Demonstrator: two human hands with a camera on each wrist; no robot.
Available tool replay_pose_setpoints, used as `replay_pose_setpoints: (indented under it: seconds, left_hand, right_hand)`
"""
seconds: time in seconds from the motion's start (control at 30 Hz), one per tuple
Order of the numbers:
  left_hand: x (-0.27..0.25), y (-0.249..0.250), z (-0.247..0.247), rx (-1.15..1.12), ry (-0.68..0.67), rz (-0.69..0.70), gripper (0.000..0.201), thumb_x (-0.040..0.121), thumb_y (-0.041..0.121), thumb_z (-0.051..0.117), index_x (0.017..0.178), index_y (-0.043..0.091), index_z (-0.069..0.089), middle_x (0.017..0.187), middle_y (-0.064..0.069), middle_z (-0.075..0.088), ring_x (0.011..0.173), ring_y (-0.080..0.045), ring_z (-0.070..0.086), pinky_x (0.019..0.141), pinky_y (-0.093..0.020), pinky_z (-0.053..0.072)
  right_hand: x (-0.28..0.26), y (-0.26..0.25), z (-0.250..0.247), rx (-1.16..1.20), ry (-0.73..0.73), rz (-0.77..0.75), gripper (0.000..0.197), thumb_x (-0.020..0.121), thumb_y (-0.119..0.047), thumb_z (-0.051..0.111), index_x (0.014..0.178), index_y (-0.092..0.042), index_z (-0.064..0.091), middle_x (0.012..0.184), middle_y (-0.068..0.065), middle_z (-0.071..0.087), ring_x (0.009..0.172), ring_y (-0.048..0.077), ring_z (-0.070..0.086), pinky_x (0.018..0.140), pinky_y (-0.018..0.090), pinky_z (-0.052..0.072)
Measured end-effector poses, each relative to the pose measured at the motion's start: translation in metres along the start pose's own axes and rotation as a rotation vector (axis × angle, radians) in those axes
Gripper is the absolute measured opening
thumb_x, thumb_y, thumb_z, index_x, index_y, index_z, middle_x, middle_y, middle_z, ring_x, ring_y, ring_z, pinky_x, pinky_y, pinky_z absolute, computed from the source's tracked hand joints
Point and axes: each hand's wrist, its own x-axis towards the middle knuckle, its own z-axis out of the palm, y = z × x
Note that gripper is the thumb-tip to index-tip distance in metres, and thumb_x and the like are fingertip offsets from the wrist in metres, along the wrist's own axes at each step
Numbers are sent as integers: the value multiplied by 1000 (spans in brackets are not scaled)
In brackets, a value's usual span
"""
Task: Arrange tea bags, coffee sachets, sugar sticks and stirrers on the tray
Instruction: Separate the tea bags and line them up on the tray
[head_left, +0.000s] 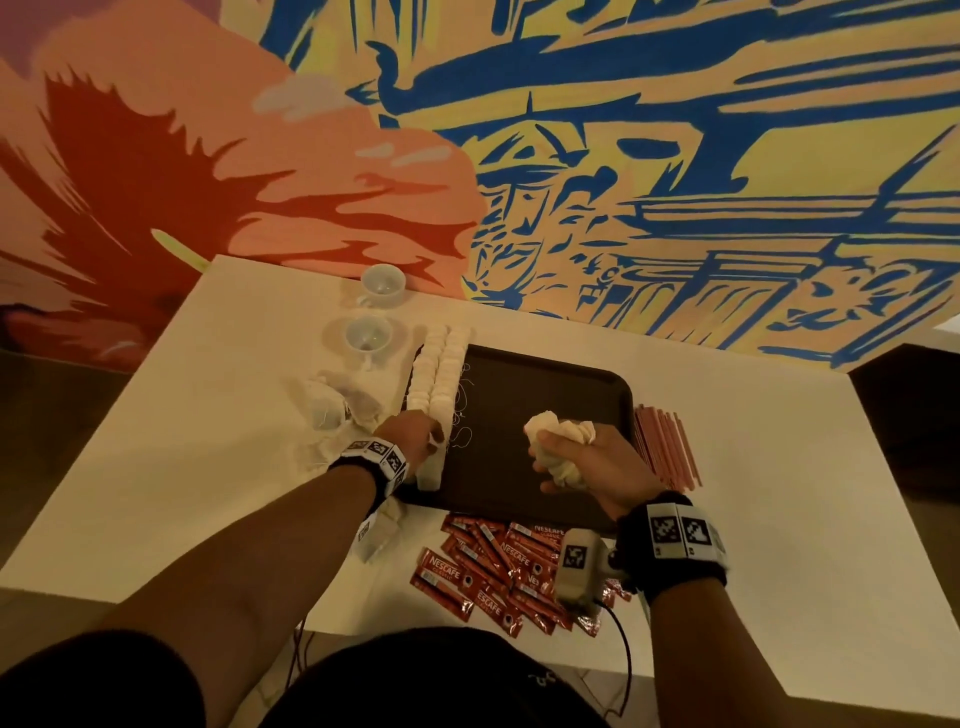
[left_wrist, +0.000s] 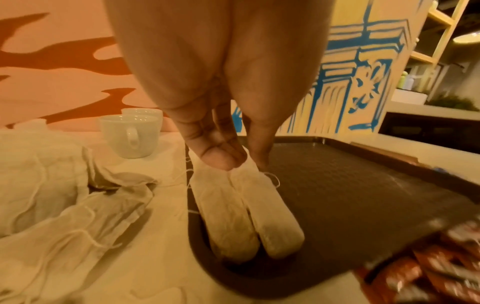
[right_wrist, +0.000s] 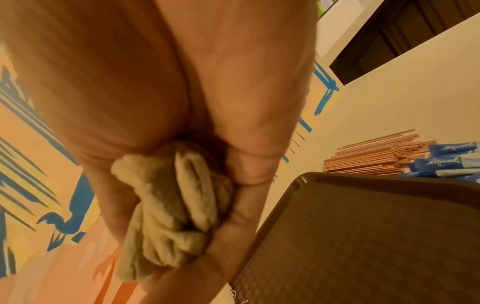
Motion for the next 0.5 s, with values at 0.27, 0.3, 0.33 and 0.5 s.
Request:
replay_pose_setpoints:
  seconds: [0.27,0.3,0.33,0.5]
  left_hand:
    - [-29,7,-36,-429,343,-58,16,95,21,64,109,22,71,104,4,65,96,-14,60,83,-25,46]
    - [-36,10,-40,-504,365,-69,14,95,20,65,107,21,72,100,6,64,92,-12,60,79,-22,45]
    - [-43,13,-43,-576,381,-67,12,95,19,66,105,21,72,98,9,65,88,-9,60,75,-19,44]
    - [-86,35,-56,-865,402,-58,10,97,20,64,100,22,73,95,4,71,75,-13,64,59,-23,52]
  right_hand:
    - [4,-6,-14,19,-38,-103,25,94,-19,70,117,-11,66,102,9,77,92,20,71,66,32,58]
    - [4,-6,-15,22,-31,-116,25,93,-21,71,116,-11,67,102,9,77,91,20,71,65,32,57]
    - [3,-6,-16,28,-19,-129,24,92,-23,72,113,-11,69,101,9,77,88,19,71,64,31,57]
    - [-1,-4,-20,59,3,-188,22,87,-24,79,103,-10,75,91,8,77,76,14,71,58,30,55]
